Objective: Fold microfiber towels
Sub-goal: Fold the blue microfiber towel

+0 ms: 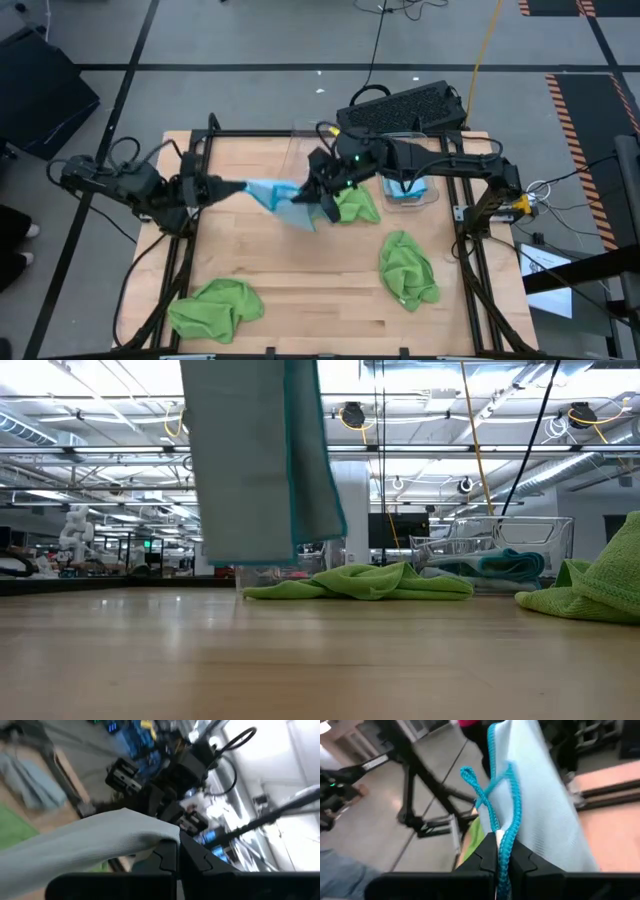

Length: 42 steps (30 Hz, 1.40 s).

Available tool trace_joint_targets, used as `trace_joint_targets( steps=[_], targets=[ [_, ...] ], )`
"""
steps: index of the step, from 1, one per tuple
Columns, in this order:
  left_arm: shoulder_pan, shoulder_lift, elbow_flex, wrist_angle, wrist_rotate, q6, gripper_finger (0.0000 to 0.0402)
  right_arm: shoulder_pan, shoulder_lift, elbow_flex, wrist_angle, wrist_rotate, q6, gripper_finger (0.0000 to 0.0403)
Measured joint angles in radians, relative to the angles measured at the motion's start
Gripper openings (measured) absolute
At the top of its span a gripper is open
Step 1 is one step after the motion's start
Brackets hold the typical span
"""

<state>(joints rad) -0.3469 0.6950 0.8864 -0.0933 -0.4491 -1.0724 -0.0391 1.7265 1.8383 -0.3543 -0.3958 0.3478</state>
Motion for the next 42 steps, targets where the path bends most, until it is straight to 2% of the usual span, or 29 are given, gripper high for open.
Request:
trace_joint_targets(
  steps=[9,14,19,27,33,37,42],
  targets=[
    [-0.197,0.097,0.0,0.015,-0.001,-0.062,0.0004,0.123,0.0,-0.142,0.164,0.007,0.104,0.0004],
    [-0.259,0.158,0.0,0.039,-0.005,-0.078,0.0005,0.173,0.0,-0.204,0.227,0.075,0.147,0.0006],
    [-0.282,0.202,0.0,-0.025,-0.021,-0.111,0.0003,0.229,-0.001,-0.263,0.231,0.155,0.156,0.0008],
    [-0.268,0.257,0.0,-0.226,-0.072,-0.224,0.0003,0.301,-0.001,-0.378,0.268,0.184,0.198,0.001],
    [-0.2,0.343,0.0,-0.323,-0.076,-0.275,0.0006,0.339,-0.001,-0.494,0.391,0.349,0.279,0.0026],
    [-0.153,0.396,0.0,-0.296,-0.055,-0.301,0.0005,0.367,-0.001,-0.557,0.408,0.405,0.36,0.0065],
    [-0.101,0.412,0.0,-0.108,-0.05,-0.253,0.0004,0.421,-0.024,-0.608,0.315,0.419,0.462,0.0136]
  ],
)
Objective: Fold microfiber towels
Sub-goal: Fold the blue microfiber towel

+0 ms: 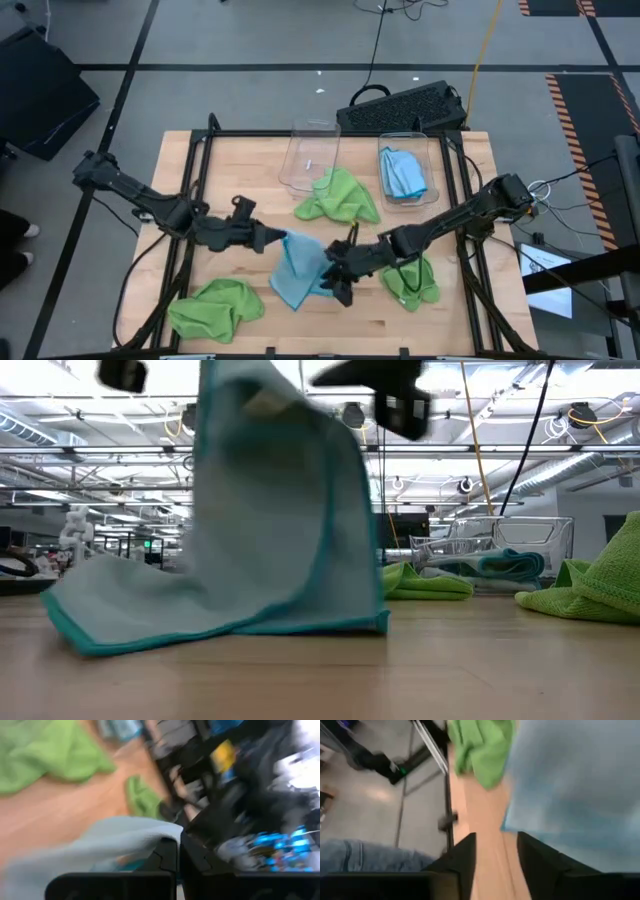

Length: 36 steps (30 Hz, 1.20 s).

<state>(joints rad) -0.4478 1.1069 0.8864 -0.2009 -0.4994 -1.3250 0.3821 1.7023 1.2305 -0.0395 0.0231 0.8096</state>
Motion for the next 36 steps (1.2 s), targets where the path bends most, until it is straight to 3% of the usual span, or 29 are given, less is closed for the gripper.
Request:
trace_joint_targets(
  steps=[3,6,11,14,24,32,36],
  targets=[
    [0.042,0.0,0.0,0.055,-0.001,0.034,0.0005,0.032,-0.048,-0.014,-0.117,0.053,0.042,0.017],
    [0.08,0.0,0.0,0.043,0.002,0.036,0.0003,0.073,-0.095,-0.022,-0.159,0.201,0.05,0.0188],
    [0.131,0.0,0.0,0.038,0.044,0.034,0.0003,0.141,-0.086,-0.024,0.078,0.47,-0.056,0.0194],
    [0.151,0.0,0.0,0.046,0.052,0.029,0.0003,0.152,-0.028,-0.022,0.223,0.55,-0.04,0.0194],
    [0.168,-0.002,0.0,0.149,0.057,0.043,0.0003,0.085,0.191,-0.024,0.543,0.554,0.493,0.0194],
    [0.168,-0.002,0.0,0.28,0.055,0.052,0.0003,0.056,0.345,-0.024,0.951,0.556,0.506,0.0194],
    [0.167,-0.003,0.0,0.38,0.051,0.085,0.0004,0.052,0.352,-0.024,1.081,0.554,0.416,0.0194]
  ],
)
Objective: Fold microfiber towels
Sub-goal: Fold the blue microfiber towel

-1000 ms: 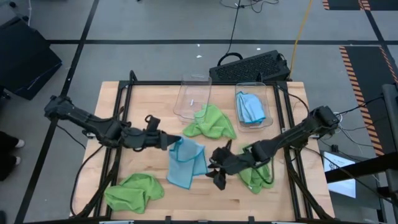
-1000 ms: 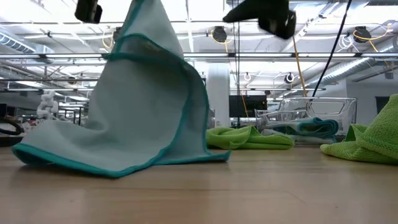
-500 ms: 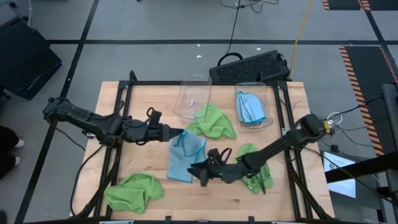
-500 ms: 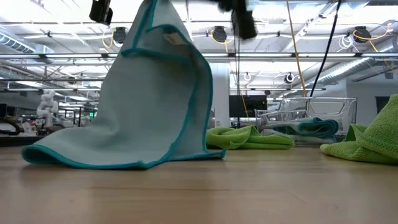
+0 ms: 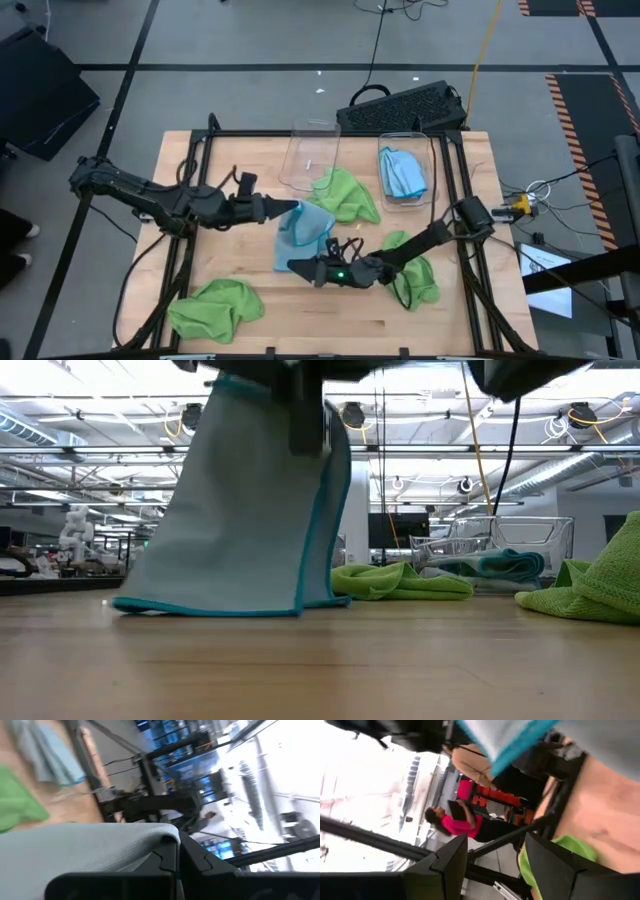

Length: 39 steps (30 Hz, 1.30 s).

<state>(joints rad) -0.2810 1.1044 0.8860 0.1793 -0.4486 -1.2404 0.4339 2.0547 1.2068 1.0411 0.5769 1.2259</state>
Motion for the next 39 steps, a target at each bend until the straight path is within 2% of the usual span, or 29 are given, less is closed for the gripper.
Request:
trace_joint_targets(
  steps=[2,5,9,14,17,20,24,27,34,37,39],
  targets=[
    [0.0,-0.011,0.0,0.012,0.013,0.018,0.0004,0.001,-0.027,0.0,-0.002,-0.002,-0.067,0.0194],
    [0.009,-0.039,0.0,-0.029,0.089,0.048,0.0003,0.005,-0.098,0.0,-0.079,-0.003,-0.155,0.0194],
    [0.02,-0.084,0.0,-0.225,0.209,0.034,0.0003,0.012,-0.237,0.0,-0.386,-0.002,-0.191,0.0194],
    [0.024,-0.14,0.0,-0.446,0.349,0.051,0.0003,0.02,-0.409,0.0,-0.787,0.0,-0.16,0.0194],
    [0.024,-0.159,-0.001,-0.484,0.454,0.097,0.0002,0.019,-0.486,0.001,-0.941,0.002,-0.158,0.0194],
    [0.019,-0.164,0.015,-0.487,0.566,0.175,0.0002,0.003,-0.54,0.001,-1.011,-0.006,-0.18,0.0194],
    [-0.002,-0.131,0.107,-0.604,0.694,0.295,0.0002,-0.047,-0.582,0.001,-0.942,-0.142,-0.31,0.0194],
    [-0.015,-0.074,0.214,-0.783,0.746,0.421,0.0002,-0.099,-0.587,0.02,-0.887,-0.277,-0.389,0.0194],
    [-0.046,0.118,0.518,-1.175,0.762,0.687,0.0003,-0.229,-0.538,0.159,-0.941,-0.585,-0.454,0.0196],
    [-0.063,0.209,0.652,-1.334,0.761,0.754,0.0003,-0.268,-0.499,0.225,-0.971,-0.683,-0.498,0.0205],
    [-0.077,0.268,0.742,-1.449,0.761,0.782,0.0003,-0.29,-0.47,0.252,-0.958,-0.708,-0.53,0.0215]
  ],
)
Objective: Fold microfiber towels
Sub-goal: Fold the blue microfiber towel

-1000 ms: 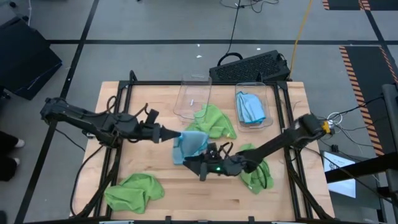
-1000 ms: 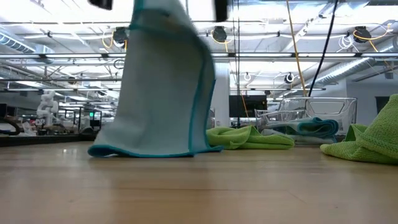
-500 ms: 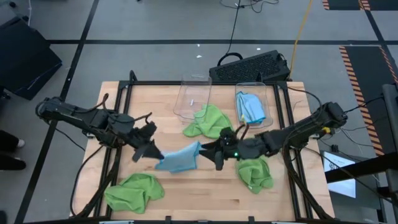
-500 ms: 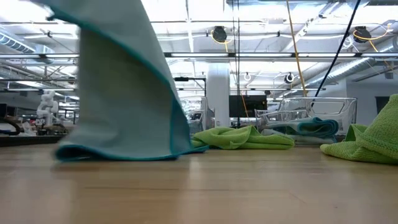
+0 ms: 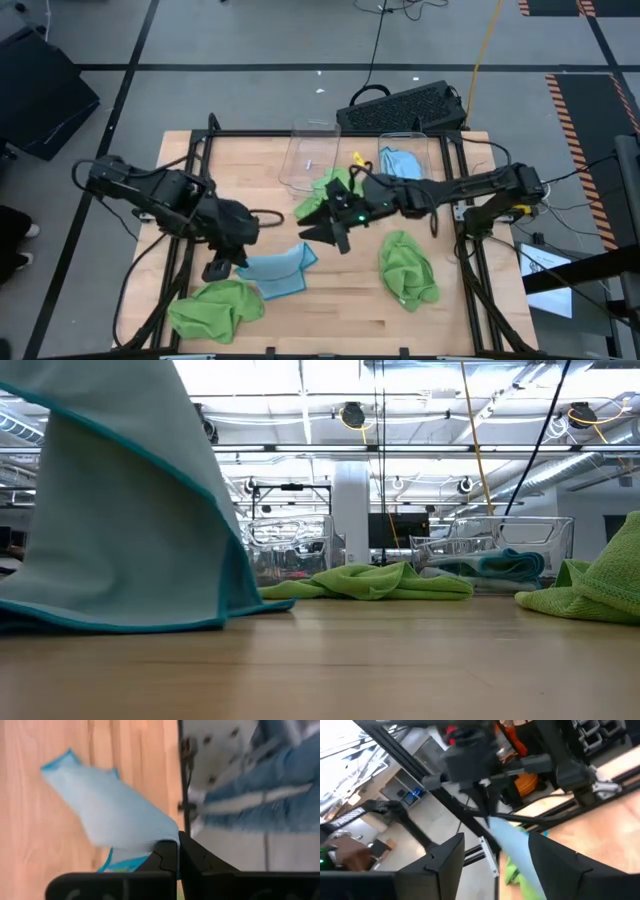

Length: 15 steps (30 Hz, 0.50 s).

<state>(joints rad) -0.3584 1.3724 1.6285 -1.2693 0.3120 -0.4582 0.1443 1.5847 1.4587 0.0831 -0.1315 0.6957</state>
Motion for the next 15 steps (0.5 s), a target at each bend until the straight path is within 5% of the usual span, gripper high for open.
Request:
trace_joint_targets(
  steps=[6,15],
  targets=[
    [-0.043,0.142,0.244,-0.31,-0.052,0.03,0.0002,-0.028,0.087,0.006,0.061,-0.013,-0.076,0.0252],
    [-0.099,0.226,0.409,-0.298,-0.1,0.052,0.0002,-0.059,0.312,0.046,0.477,-0.278,0.008,0.0272]
  ],
)
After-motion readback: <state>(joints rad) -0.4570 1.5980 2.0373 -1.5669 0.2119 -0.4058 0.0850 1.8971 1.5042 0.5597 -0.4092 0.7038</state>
